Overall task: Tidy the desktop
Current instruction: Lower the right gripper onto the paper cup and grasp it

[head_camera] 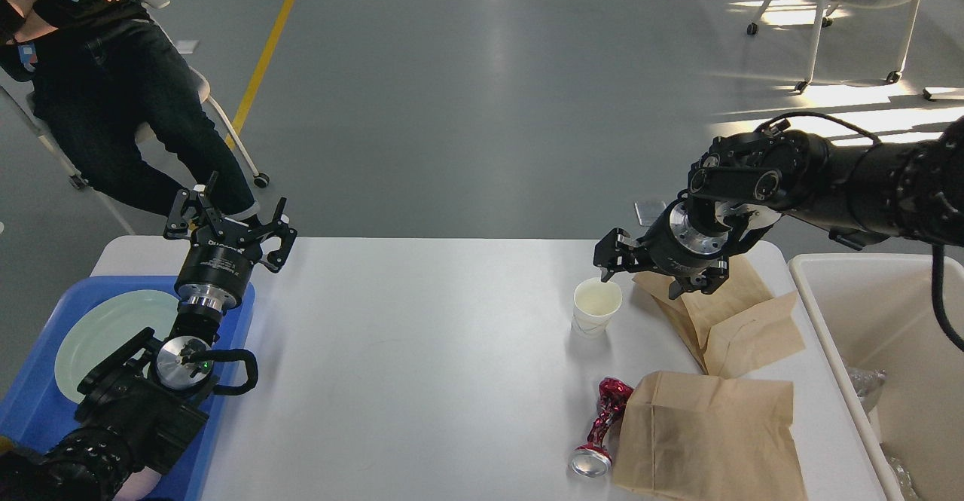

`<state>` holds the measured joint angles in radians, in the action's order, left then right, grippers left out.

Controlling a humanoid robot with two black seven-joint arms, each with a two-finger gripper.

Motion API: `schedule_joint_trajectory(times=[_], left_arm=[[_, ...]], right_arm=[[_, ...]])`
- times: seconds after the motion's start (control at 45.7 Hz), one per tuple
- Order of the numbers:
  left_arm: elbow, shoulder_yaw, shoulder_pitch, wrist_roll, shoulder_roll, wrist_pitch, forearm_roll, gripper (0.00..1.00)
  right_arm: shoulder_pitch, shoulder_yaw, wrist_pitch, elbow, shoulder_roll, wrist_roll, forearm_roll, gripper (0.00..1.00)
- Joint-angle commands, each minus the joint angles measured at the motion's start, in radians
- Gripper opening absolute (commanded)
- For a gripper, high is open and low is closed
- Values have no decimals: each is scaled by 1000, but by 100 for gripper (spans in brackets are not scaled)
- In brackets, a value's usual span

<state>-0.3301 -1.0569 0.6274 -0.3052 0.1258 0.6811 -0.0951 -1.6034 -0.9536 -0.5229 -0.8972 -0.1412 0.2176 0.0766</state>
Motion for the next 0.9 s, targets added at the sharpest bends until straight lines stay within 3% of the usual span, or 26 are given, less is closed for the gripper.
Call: schedule_joint_trajectory(times=[0.0,0.306,0.7,0.788,0.875], left_arm=[[0,0,0,0,0,0,0,96],[0,0,0,0,0,0,0,96],[-1,0,0,0,0,0,0,96],[0,0,0,0,0,0,0,96],[0,0,0,0,0,0,0,96]], right_arm=[[74,24,43,52,3,0,0,100],[178,41,161,100,23,0,0,100],[275,65,233,169,78,-1,-1,98],[287,61,267,167,80,0,0,88],[290,61,265,164,81,2,0,67]])
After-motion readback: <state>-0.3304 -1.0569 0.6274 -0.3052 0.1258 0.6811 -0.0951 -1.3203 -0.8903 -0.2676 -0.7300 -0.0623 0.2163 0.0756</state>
